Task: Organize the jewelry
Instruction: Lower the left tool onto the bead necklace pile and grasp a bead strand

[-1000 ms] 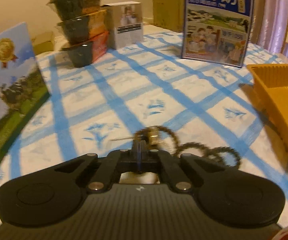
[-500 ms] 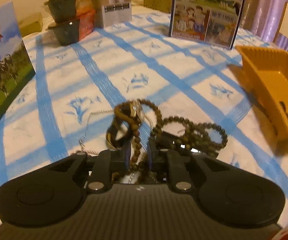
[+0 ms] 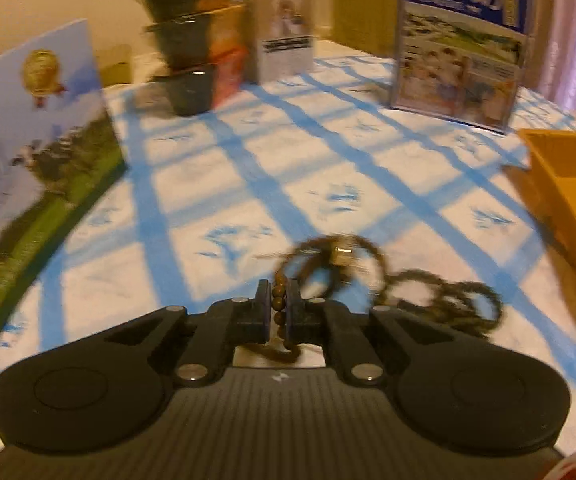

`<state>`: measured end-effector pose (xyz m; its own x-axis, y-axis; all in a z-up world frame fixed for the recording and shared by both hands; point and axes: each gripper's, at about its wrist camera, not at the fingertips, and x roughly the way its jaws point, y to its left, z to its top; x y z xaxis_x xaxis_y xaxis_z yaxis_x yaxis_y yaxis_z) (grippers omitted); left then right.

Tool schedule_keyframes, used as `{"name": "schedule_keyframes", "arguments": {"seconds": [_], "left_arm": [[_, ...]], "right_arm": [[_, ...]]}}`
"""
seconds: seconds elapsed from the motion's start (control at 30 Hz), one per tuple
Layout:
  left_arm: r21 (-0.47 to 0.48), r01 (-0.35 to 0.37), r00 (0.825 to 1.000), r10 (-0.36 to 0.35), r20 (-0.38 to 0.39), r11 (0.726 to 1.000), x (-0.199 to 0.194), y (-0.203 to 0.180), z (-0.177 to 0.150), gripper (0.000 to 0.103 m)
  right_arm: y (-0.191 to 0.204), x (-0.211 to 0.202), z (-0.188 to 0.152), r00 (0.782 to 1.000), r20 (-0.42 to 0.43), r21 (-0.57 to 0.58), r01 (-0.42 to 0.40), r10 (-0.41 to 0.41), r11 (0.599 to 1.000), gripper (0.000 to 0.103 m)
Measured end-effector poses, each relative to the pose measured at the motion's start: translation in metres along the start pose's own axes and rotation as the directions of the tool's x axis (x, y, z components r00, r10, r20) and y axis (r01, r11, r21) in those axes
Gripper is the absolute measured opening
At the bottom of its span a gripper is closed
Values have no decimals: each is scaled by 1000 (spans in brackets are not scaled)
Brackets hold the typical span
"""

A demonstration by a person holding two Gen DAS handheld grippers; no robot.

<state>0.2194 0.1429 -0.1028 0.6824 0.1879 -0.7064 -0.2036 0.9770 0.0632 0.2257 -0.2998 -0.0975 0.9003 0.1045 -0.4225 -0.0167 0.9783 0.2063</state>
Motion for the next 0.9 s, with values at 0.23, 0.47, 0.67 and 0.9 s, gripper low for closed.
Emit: {"name": "schedule_keyframes", "arguments": {"seconds": [0.23,0.47,0.67,0.9], "left_arm": [[84,57,998,-59,15,995,1,-11,9,30],[144,123,992,-119,-34,982,31,-40,17,30],[112,134,989,-127,-72,985,46,-39,17,16],[23,192,980,-191,-57,981,37,-27,20,7]], "right_arm": [[0,0,0,1000,-2,3,2,-2,1000,7],[0,2,1,1000,-5,-6,1,-1,1000,7],[0,2,1,1000,-5,-6,2,-2,1000,7],[-1,2,2,1000,-4,-6,2,-2,1000,7]]}}
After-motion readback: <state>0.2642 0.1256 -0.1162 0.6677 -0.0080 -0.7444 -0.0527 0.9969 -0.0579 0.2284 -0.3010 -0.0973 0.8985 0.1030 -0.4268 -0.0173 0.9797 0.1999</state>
